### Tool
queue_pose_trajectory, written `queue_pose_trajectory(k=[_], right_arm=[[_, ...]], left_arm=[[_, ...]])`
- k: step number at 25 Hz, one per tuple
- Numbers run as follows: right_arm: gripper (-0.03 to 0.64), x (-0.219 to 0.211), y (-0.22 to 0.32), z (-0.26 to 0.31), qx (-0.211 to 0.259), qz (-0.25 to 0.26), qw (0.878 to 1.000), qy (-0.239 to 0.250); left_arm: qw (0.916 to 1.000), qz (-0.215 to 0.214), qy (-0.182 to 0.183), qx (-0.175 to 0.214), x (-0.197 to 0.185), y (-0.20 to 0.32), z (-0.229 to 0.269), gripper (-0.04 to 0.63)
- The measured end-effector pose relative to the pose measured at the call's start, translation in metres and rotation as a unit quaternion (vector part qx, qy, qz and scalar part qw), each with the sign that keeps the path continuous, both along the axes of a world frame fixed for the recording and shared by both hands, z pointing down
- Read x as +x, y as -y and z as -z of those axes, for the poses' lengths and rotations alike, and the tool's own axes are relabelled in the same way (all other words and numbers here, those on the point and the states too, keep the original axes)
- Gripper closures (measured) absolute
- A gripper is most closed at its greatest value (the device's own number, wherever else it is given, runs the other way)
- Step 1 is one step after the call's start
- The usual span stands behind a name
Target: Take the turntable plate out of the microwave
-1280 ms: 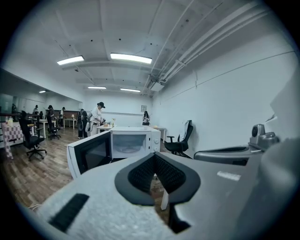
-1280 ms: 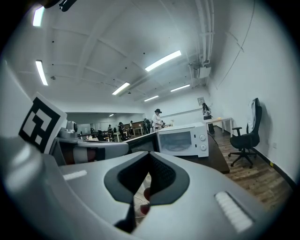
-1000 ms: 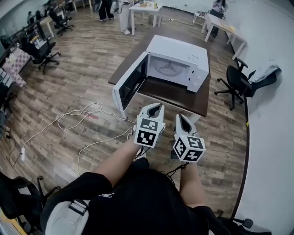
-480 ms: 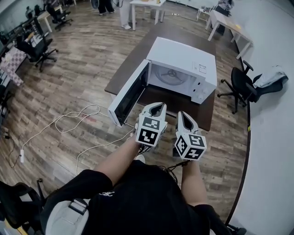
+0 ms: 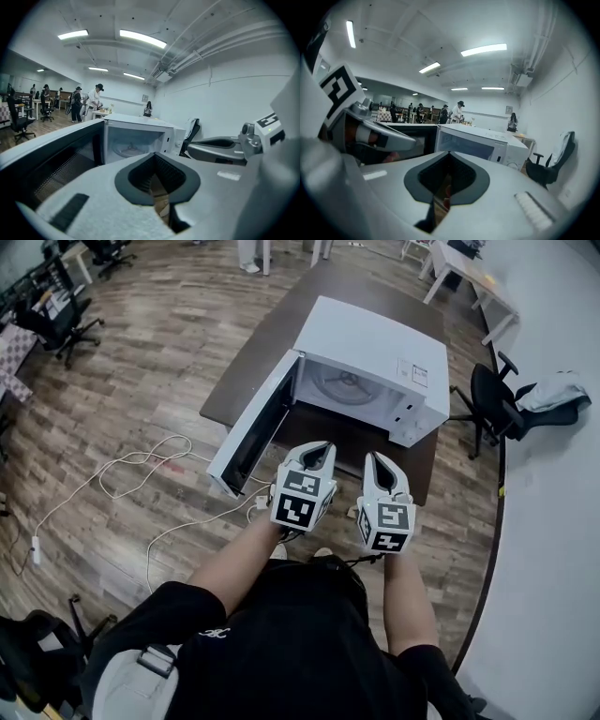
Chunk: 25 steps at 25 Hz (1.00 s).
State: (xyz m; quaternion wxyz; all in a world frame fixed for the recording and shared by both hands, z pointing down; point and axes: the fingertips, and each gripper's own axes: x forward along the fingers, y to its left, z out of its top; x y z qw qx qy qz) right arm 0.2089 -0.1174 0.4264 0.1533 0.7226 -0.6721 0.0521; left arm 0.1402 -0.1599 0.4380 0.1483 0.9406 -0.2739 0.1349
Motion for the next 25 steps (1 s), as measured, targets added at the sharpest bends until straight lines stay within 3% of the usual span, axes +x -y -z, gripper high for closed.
queue_pose_trajectory(k=[3,6,10,15,22,25], right_arm=[[0.609,0.007,0.014,-0.012,-0.027,0.022,0.997,-0.071],[0.609,0.021,0.035,-0.026,-0.053,0.050,0.983,-0.167],[0.607,0.049,0.069,-0.052,-0.096,0.078,0.954,-0.274],[0.549,0.082,0.109,-0.086,-0.145,0.103,0.907,-0.382],[0.478,0.101,0.151,-0.124,-0.173,0.133,0.845,-0.489],[0.473,0.105,0.164,-0.142,-0.195,0.141,0.831,-0.502]], left_arm=[[1.0000,0.005,0.007,-0.003,-0.002,0.004,-0.007,0.586],[0.9999,0.014,0.007,-0.008,-0.001,0.013,-0.012,0.586],[0.9997,0.024,0.006,-0.009,0.000,0.026,-0.011,0.586],[0.9993,0.035,0.007,-0.005,0.007,0.038,-0.012,0.586],[0.9985,0.054,0.006,-0.004,0.012,0.053,-0.015,0.587],[0.9977,0.067,0.005,-0.008,0.012,0.060,-0.019,0.586]])
